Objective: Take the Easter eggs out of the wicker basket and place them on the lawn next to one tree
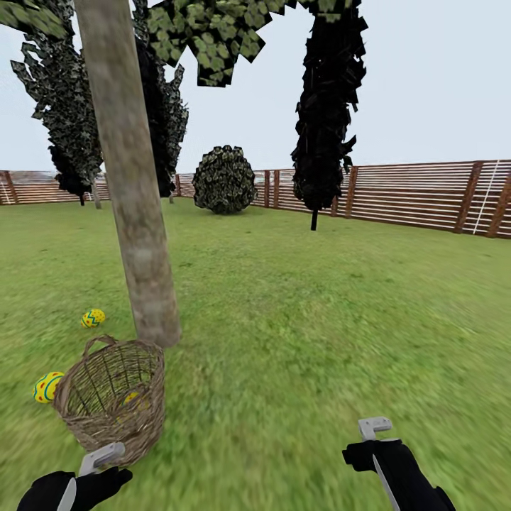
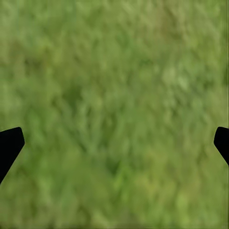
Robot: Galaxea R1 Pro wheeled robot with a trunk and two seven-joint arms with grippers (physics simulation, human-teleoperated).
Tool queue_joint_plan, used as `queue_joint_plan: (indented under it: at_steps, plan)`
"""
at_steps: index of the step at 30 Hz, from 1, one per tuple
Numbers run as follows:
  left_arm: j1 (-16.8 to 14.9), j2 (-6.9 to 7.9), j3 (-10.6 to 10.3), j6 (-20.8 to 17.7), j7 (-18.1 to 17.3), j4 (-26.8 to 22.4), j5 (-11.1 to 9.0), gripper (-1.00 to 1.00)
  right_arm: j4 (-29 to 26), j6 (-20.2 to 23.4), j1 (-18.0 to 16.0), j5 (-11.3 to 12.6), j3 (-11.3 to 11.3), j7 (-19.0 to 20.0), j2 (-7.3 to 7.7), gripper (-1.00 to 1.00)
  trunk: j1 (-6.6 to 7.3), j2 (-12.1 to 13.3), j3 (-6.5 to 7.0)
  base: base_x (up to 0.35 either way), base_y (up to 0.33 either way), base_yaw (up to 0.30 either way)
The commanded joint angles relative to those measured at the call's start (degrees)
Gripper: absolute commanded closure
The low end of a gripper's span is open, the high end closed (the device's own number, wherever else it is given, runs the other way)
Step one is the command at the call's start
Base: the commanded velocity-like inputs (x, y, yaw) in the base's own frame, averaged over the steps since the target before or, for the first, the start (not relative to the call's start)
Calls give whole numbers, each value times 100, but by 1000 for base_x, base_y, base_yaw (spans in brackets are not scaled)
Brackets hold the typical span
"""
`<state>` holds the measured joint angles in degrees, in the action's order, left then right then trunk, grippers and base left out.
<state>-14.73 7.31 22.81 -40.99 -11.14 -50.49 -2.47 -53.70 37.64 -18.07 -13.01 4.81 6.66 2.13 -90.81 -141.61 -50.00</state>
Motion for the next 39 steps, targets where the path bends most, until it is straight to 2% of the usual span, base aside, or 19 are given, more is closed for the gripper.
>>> queue_joint_plan:
  at_steps: [1,15,32,39]
  plan:
    - [-3,-2,13,-34,-10,-2,-21,-100,-9,24,-1,-61,11,55,-2,-100,24,38,3,0,0,0]
    - [-3,-2,13,-34,-11,4,-24,-100,-9,17,2,-56,7,57,-2,-100,331,600,174,0,0,0]
    - [-3,40,22,-48,-21,-54,-57,-100,-9,-3,0,-53,11,63,-2,-100,705,1282,447,0,0,0]
    - [-3,47,43,-81,-29,-58,-68,-100,-9,-10,-1,-52,11,61,-2,-100,705,1282,447,122,0,0]
